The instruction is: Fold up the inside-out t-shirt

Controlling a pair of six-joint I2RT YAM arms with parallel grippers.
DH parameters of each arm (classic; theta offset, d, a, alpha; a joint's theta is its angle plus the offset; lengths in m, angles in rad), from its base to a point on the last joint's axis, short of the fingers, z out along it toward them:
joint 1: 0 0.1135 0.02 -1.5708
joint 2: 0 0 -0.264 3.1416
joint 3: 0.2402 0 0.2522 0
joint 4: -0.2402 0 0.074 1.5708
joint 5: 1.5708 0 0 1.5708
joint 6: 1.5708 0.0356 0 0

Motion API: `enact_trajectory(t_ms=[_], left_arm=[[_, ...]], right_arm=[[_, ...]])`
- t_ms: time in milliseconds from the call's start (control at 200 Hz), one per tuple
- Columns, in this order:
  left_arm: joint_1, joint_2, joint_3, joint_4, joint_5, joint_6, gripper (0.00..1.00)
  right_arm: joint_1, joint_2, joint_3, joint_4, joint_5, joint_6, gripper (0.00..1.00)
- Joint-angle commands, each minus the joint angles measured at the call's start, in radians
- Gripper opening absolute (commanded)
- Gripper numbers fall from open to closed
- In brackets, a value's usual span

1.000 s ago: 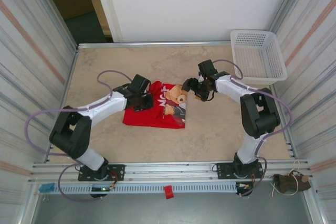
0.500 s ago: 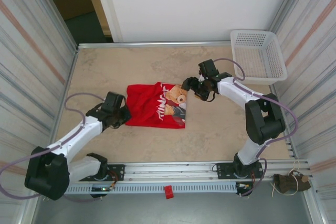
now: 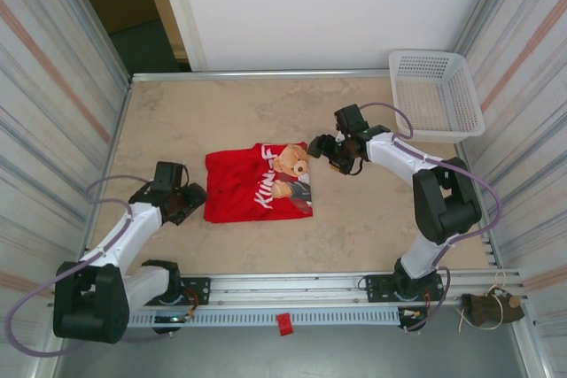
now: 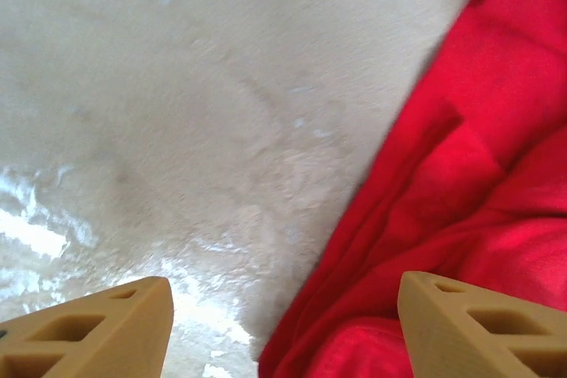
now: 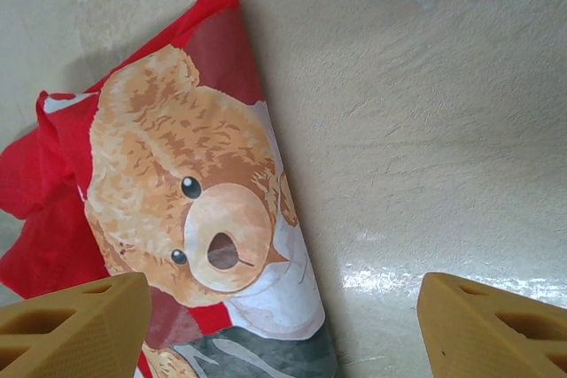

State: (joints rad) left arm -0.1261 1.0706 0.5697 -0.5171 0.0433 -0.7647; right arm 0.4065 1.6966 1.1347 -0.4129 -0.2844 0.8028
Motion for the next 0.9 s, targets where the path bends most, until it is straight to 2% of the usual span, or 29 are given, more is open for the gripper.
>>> enact_trajectory(t_ms=[0,75,220,346,521,746,847,872,897], left_arm=[[-0.052,0.004,0.136,-0.027,-0.003,0.14,0.68],[-0.143,0.066,0.229,-0.028,-0.022,0.183,0.68],[-0.372,0.259,0.404,-0.022,-0.104,0.308,0.67],[-0.481,0.428,0.522,-0.044,-0.15,0.382,0.66],[-0.528,0.562,0.584,-0.038,-0.177,0.394,0.66],[-0.529,0.642,0.612,-0.019,-0.267,0.366,0.62],[-0.521,0.672,0.633,-0.005,-0.294,0.37,0.49],[-0.516,0.678,0.641,-0.002,-0.292,0.372,0.41],[-0.511,0.682,0.646,0.001,-0.292,0.375,0.29]], right_arm=[[0.008,-0.052,-0.001,-0.024,0.014,0.0,0.77],[0.007,-0.042,0.01,-0.032,0.018,-0.006,0.77],[0.002,-0.04,0.014,-0.043,0.031,-0.01,0.77],[-0.01,-0.052,0.004,-0.049,0.034,-0.01,0.77],[-0.017,-0.069,-0.001,-0.056,0.036,-0.013,0.77],[-0.02,-0.083,-0.003,-0.063,0.035,-0.016,0.77],[-0.019,-0.087,0.0,-0.064,0.031,-0.017,0.77],[-0.018,-0.086,-0.001,-0.064,0.031,-0.017,0.77],[-0.018,-0.087,-0.001,-0.065,0.03,-0.017,0.76]])
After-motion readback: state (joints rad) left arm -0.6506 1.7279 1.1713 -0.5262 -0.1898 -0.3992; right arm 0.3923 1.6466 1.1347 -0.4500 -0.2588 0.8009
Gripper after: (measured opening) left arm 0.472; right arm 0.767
